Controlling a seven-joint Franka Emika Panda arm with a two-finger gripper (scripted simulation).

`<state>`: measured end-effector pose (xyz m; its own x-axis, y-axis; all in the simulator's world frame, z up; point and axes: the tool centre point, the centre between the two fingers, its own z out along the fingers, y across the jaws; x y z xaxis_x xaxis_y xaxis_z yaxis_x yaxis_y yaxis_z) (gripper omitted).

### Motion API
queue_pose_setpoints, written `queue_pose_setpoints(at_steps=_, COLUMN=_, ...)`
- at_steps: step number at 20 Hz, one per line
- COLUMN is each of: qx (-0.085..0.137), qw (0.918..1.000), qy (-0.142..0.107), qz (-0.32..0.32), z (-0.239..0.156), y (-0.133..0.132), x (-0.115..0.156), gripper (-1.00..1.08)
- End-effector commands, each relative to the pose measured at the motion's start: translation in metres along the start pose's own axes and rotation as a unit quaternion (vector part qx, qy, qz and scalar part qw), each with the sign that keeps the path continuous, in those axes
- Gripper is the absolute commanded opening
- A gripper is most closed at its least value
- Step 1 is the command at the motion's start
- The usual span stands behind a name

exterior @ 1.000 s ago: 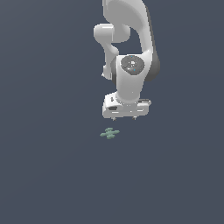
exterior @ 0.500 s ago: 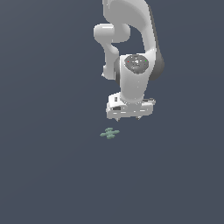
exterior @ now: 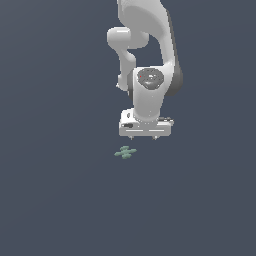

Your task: Pick up the object and move it to a goal position.

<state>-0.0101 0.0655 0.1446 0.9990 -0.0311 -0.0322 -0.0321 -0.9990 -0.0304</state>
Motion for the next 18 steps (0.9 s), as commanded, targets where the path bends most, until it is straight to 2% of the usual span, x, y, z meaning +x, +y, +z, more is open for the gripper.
queue_pose_setpoints(at_steps=1, qx=0.0, qw=0.9996, qy=0.001, qz=0.028, z=0.006, y=0.006, x=0.001, gripper=1.0)
queue_pose_setpoints(at_steps=5, qx=0.0, qw=0.9964, qy=0.003, qz=0.085, z=0.019, y=0.017, x=0.003, gripper=1.0)
queue_pose_setpoints(at_steps=8, qx=-0.001, qw=0.9907, qy=0.005, qz=0.136, z=0.03, y=0.028, x=0.004, gripper=1.0)
queue_pose_setpoints(at_steps=18, qx=-0.005, qw=0.9583, qy=0.014, qz=0.285, z=0.062, y=0.062, x=0.006, gripper=1.0)
